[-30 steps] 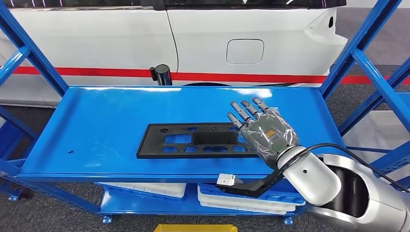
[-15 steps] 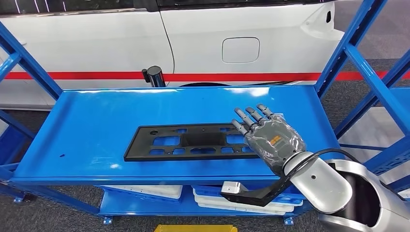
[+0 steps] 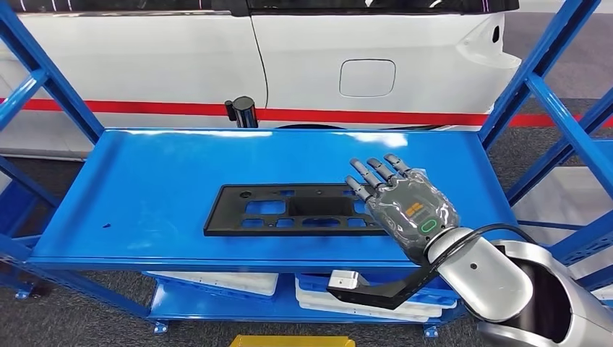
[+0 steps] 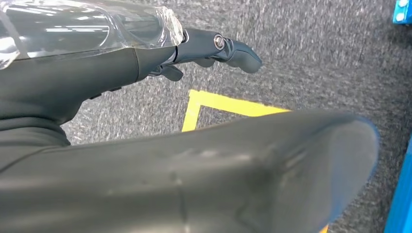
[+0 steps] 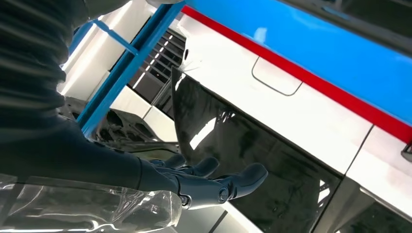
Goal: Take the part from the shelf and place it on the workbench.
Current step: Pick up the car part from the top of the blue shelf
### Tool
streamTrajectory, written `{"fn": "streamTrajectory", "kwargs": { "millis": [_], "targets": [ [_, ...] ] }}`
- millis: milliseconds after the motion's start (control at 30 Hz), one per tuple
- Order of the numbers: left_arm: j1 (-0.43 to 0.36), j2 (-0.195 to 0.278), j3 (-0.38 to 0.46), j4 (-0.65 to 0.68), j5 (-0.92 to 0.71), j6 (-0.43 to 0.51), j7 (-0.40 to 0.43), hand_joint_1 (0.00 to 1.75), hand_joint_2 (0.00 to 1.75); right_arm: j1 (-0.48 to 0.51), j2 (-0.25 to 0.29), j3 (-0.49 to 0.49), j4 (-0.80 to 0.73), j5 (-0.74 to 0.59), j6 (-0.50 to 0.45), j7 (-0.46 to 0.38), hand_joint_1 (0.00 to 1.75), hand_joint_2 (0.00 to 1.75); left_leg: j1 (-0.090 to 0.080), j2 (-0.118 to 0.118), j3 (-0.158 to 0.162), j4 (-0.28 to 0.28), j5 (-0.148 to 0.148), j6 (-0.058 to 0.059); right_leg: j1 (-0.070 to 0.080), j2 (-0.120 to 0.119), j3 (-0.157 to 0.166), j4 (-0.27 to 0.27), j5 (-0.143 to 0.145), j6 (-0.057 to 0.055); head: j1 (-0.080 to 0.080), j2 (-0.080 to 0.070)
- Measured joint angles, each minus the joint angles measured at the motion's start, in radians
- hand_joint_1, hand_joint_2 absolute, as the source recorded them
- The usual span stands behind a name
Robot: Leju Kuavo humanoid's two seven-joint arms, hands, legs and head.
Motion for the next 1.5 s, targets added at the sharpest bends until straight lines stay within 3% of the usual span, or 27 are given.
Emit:
{"fn": "streamTrajectory", "kwargs": {
  "millis": [67,100,133,167,233,300,400,467,567,600,633,667,733,800,900,967,1000,1067,1100,1133,1167,1200,1267,1333,1433,1500],
  "targets": [
    [0.0,-0.001,0.0,0.0,0.0,0.001,0.001,0.0,0.0,0.003,0.0,-0.003,0.0,0.0,-0.002,0.0,0.0,1.75,0.0,0.0,-0.001,0.0,0.001,0.003,0.0,0.0,-0.067,0.148,-0.066,0.005,0.002,0.0],
    [0.001,-0.002,0.0,0.0,0.0,0.001,0.001,0.0,0.0,0.005,0.0,-0.003,0.0,0.0,-0.003,0.0,0.0,1.75,0.0,0.0,-0.001,0.0,0.0,0.003,-0.001,0.0,-0.089,0.194,-0.077,0.006,0.002,0.0],
    [0.001,-0.002,0.0,0.0,0.0,0.002,0.001,0.0,0.0,0.006,0.0,-0.003,0.0,-0.001,-0.005,0.0,0.0,1.75,0.0,0.0,0.0,0.0,0.0,0.003,-0.002,0.0,-0.093,0.199,-0.067,0.007,0.002,0.0],
    [0.001,-0.002,0.0,0.0,0.0,0.002,0.001,0.0,0.0,0.006,0.0,-0.004,0.0,-0.001,-0.007,0.0,0.0,1.75,0.001,-0.001,0.001,0.001,-0.001,0.002,-0.003,0.0,-0.075,0.161,-0.04,0.007,0.002,0.0],
    [0.001,-0.003,0.0,0.0,0.0,0.002,0.001,0.0,0.0,0.006,0.0,-0.005,0.0,-0.003,-0.012,0.0,0.0,1.75,-0.001,-0.003,0.005,0.002,-0.005,-0.003,-0.004,-0.001,-0.003,0.011,0.03,0.006,0.002,0.0],
    [0.0,-0.003,0.0,0.0,-0.001,0.002,0.0,0.0,0.0,0.006,0.0,-0.005,0.0,-0.005,-0.015,0.0,0.0,1.75,-0.005,-0.003,0.004,0.004,-0.009,-0.011,-0.001,0.0,0.046,-0.094,0.065,0.0,0.001,0.0],
    [0.0,-0.003,0.0,0.0,-0.001,0.004,-0.001,0.0,0.0,0.006,0.0,-0.006,0.0,-0.008,-0.024,0.0,0.0,1.75,-0.005,-0.002,-0.001,0.006,-0.011,-0.023,0.002,0.002,0.048,-0.112,0.069,-0.016,0.0,0.0],
    [0.0,-0.003,0.0,0.0,-0.001,0.004,-0.002,0.0,0.0,0.006,0.0,-0.006,0.0,-0.009,-0.032,0.0,0.0,1.75,-0.001,-0.002,-0.02,0.048,-0.04,-0.034,-0.001,0.001,0.049,-0.115,0.072,-0.027,-0.001,0.0],
    [0.0,-0.003,0.0,0.0,-0.002,0.005,-0.002,0.0,0.0,0.006,0.0,-0.004,0.0,-0.009,-0.043,0.0,0.0,1.75,0.003,-0.001,-0.119,0.258,-0.137,-0.049,-0.002,-0.001,0.047,-0.116,0.073,-0.035,-0.002,0.0],
    [0.001,-0.003,0.0,0.0,-0.003,0.005,-0.002,0.0,0.0,0.007,0.0,-0.004,0.0,-0.009,-0.046,0.0,0.0,1.75,0.003,-0.001,-0.147,0.316,-0.154,-0.051,-0.002,-0.001,0.046,-0.116,0.073,-0.035,-0.002,0.0],
    [0.002,-0.003,0.0,0.0,-0.003,0.006,-0.002,0.0,0.0,0.007,0.0,-0.003,0.0,-0.009,-0.048,0.0,0.0,1.75,0.003,-0.001,-0.158,0.335,-0.152,-0.051,-0.002,-0.001,0.046,-0.116,0.073,-0.035,-0.002,0.0],
    [0.002,-0.003,0.0,0.0,-0.003,0.006,-0.002,0.0,0.0,0.007,0.0,-0.003,0.0,-0.009,-0.05,0.0,0.0,1.75,0.003,-0.001,-0.146,0.308,-0.13,-0.05,-0.002,-0.001,0.047,-0.116,0.073,-0.035,-0.002,0.0],
    [0.001,-0.003,0.0,0.0,-0.004,0.006,-0.002,0.0,0.0,0.007,0.0,-0.003,0.0,-0.009,-0.057,0.0,0.0,1.75,0.003,-0.001,-0.073,0.156,-0.059,-0.044,-0.002,0.0,0.05,-0.116,0.073,-0.034,-0.002,0.0],
    [-0.001,-0.003,0.0,0.0,-0.006,0.006,-0.002,0.0,0.0,0.006,0.0,-0.003,0.0,-0.009,-0.066,0.0,0.0,1.75,0.0,-0.001,-0.015,0.032,-0.016,-0.035,0.002,0.0,0.051,-0.114,0.072,-0.028,-0.002,0.0],
    [-0.003,-0.004,0.0,0.0,-0.007,0.007,-0.002,0.0,0.0,0.004,0.0,-0.003,0.001,-0.01,-0.077,0.0,0.0,1.75,-0.004,-0.002,-0.008,0.007,-0.008,-0.02,0.004,0.001,0.048,-0.116,0.074,-0.011,-0.001,0.0],
    [-0.004,-0.004,0.0,0.0,-0.008,0.007,-0.002,0.0,0.0,0.002,-0.001,-0.003,0.001,-0.01,-0.084,0.0,0.0,1.75,-0.002,-0.001,-0.005,0.001,0.0,-0.006,0.0,0.0,0.036,-0.089,0.053,-0.001,0.0,0.0],
    [-0.004,-0.005,0.0,0.0,-0.009,0.007,-0.002,0.0,0.0,0.0,-0.002,-0.003,0.002,-0.01,-0.086,0.0,0.0,1.75,0.0,0.0,-0.004,-0.002,0.004,-0.001,-0.001,0.0,0.017,-0.043,0.025,0.003,0.001,0.0],
    [-0.005,-0.005,0.0,0.0,-0.01,0.007,-0.003,0.0,0.0,-0.001,-0.003,0.0,0.003,-0.01,-0.091,0.0,0.0,1.75,0.001,0.0,-0.005,-0.002,0.005,0.002,-0.002,0.0,-0.045,0.102,-0.046,0.006,0.003,0.0],
    [-0.005,-0.005,0.0,0.001,-0.01,0.007,-0.003,0.0,0.0,-0.001,-0.003,0.003,0.005,-0.011,-0.095,0.0,0.0,1.75,0.0,0.001,-0.005,-0.002,0.005,0.002,-0.003,0.0,-0.074,0.163,-0.067,0.008,0.003,0.0],
    [-0.004,-0.005,0.0,0.001,-0.011,0.008,-0.003,0.0,0.0,-0.001,-0.003,0.007,0.007,-0.012,-0.1,0.0,0.0,1.75,0.0,0.0,-0.005,-0.002,0.004,0.002,-0.003,0.0,-0.089,0.191,-0.069,0.008,0.003,0.0],
    [-0.004,-0.005,0.0,0.001,-0.011,0.008,-0.003,0.0,0.0,-0.002,-0.003,0.012,0.01,-0.014,-0.108,0.0,0.0,1.75,0.0,0.0,-0.005,-0.002,0.004,0.002,-0.003,0.0,-0.083,0.176,-0.05,0.008,0.003,0.0],
    [-0.004,-0.005,0.0,0.001,-0.012,0.008,-0.003,0.0,0.0,-0.004,-0.003,0.016,0.012,-0.016,-0.116,0.0,0.0,1.75,0.0,-0.001,-0.003,-0.001,0.003,0.001,-0.003,0.0,-0.059,0.123,-0.018,0.007,0.003,0.0],
    [-0.005,-0.006,0.0,0.001,-0.015,0.007,-0.003,0.0,0.0,-0.011,-0.003,0.024,0.017,-0.02,-0.131,0.0,0.0,1.75,-0.002,-0.003,-0.001,0.0,-0.001,-0.005,-0.001,-0.001,0.014,-0.03,0.047,0.004,0.003,0.0],
    [-0.006,-0.006,0.0,0.001,-0.017,0.007,-0.003,0.0,0.0,-0.018,-0.003,0.032,0.024,-0.026,-0.139,0.0,0.0,1.75,-0.005,-0.004,-0.003,0.002,-0.004,-0.012,0.002,-0.001,0.049,-0.111,0.07,-0.004,0.002,0.0],
    [-0.007,-0.006,-0.001,0.002,-0.018,0.007,-0.003,0.0,0.0,-0.023,-0.003,0.044,0.035,-0.034,-0.141,0.0,0.0,1.75,-0.004,-0.004,-0.008,0.007,-0.009,-0.026,0.004,0.001,0.047,-0.114,0.07,-0.02,0.002,0.0],
    [-0.008,-0.006,-0.001,0.002,-0.018,0.007,-0.003,0.0,0.0,-0.027,-0.003,0.048,0.041,-0.04,-0.14,0.0,0.0,1.75,-0.001,-0.003,-0.036,0.07,-0.048,-0.037,0.0,-0.001,0.047,-0.116,0.072,-0.031,0.0,0.0]
  ]
}}
